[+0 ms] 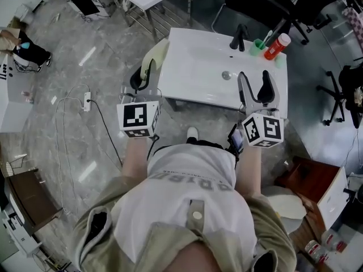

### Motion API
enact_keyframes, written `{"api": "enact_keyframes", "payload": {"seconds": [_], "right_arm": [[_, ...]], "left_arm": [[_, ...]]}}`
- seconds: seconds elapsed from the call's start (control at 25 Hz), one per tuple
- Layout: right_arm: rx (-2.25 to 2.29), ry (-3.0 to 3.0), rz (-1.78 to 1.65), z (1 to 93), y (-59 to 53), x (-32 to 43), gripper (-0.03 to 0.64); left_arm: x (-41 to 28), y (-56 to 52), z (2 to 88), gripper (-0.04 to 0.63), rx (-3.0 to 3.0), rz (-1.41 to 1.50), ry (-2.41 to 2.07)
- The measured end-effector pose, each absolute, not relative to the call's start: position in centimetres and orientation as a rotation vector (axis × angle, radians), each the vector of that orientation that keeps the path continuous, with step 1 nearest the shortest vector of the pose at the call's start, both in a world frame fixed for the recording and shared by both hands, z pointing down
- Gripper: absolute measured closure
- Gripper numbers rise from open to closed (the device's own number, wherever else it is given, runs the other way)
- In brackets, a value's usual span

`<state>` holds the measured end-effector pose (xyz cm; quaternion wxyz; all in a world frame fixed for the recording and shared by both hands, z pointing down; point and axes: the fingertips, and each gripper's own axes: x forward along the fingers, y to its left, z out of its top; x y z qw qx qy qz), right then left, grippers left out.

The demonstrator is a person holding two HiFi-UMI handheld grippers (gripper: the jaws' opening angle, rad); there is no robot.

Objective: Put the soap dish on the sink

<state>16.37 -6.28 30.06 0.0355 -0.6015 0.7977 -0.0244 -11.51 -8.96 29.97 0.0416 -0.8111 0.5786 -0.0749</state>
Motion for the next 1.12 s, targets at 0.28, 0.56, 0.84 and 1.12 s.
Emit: {"api": "enact_keyframes", "payload": {"seconds": [0.28, 0.56, 0.84, 1.12], "right_arm": [[-1.835, 2.427, -0.109, 31.1, -9.6, 18.2, 0.302], [-1.861, 2.407, -0.164, 32.6, -10.9, 18.3, 0.303], [-1.902, 2.39, -0.229, 33.6, -12.5, 18.1, 0.303], [-1.918, 2.394, -0.273, 33.9, -14.5, 16.7, 0.302]], "left_arm": [[-8.8, -12.5, 30.8, 0.577, -2.557, -0.192, 1.722], [-8.0, -14.5, 32.1, 0.577, -2.647, -0.181, 1.693], [-6.9, -16.6, 33.4, 0.577, -2.783, -0.152, 1.632], [-5.4, -18.7, 35.0, 0.577, -2.945, -0.148, 1.526]]}}
